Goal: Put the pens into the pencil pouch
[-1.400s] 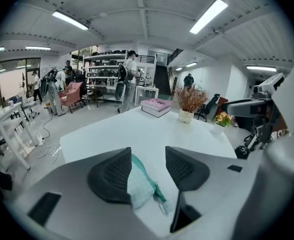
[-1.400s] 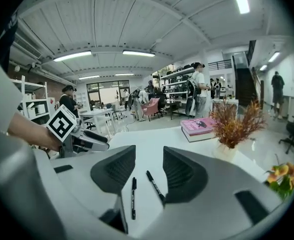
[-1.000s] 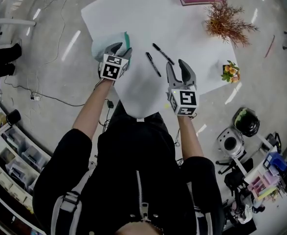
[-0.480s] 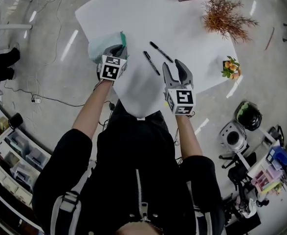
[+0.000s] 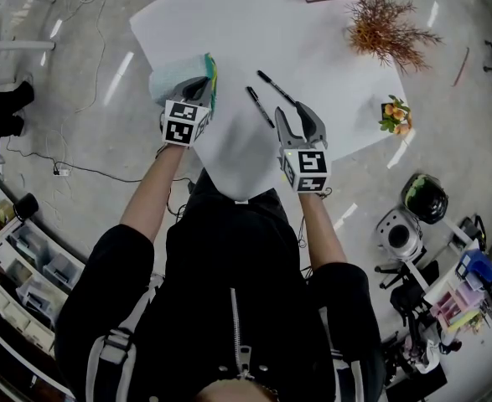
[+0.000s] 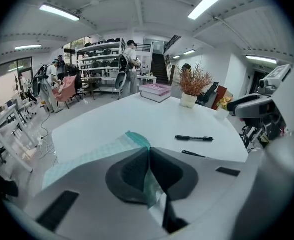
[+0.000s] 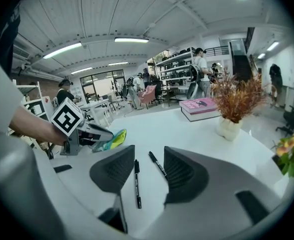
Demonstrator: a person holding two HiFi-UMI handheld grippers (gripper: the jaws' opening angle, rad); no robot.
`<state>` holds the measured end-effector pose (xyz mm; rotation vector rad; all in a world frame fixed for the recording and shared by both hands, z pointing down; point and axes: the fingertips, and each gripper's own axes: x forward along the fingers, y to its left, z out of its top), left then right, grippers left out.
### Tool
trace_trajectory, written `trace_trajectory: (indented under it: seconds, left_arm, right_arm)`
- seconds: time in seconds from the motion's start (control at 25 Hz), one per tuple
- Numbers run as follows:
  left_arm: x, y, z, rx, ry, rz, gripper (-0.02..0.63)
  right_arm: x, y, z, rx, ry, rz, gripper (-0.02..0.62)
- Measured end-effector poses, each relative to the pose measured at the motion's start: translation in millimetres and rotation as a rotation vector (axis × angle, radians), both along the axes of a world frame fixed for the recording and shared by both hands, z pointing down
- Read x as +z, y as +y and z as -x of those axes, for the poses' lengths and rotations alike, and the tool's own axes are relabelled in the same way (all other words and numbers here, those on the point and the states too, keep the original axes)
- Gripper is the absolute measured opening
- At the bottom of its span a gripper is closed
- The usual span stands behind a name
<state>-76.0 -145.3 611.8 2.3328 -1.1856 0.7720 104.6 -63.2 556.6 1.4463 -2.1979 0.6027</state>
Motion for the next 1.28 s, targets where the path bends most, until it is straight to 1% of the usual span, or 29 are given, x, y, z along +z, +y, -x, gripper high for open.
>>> trace_trajectory:
  seconds: [0.08,0.28,0.52,0.8,1.0,1.16,1.28]
  left_arm:
    - [-4.8,1.2,-0.7,0.013,0.010,-0.013,0.031]
    - [-10.9,4.3,-1.2,0.032,0.028,-0.015,0.031]
    - [-15.7,4.7,-1.7,0.045,0.035,-0.017,0.031]
    - [-20.2,5.5,-5.2,0.075,0.041,-0.027,0.029]
    - [-26.2,10.4,-11.3,0.132,0.041,-0.055,0.031]
    - [-26.5,17.6,-17.4,0.181,0.038,-0.066,0.029]
    - [-26.5,19.4,-16.8,0.180,0.050,-0.057,0.031]
  right_arm:
    - [4.7,1.7,1.3,-0.013,0.005,0.010,0.176]
    - [21.9,8.2,6.1,-0.056,0.023,0.054,0.176]
    - [56.9,23.0,11.0,-0.123,0.064,0.154,0.175]
    - [99.0,44.7,21.5,-0.230,0.109,0.263,0.161]
    - [114.9,50.8,26.3,-0.286,0.148,0.285,0.149]
    - [127.2,56.1,22.5,-0.299,0.170,0.306,0.138]
    - [128.3,56.3,22.6,-0.308,0.186,0.305,0.122]
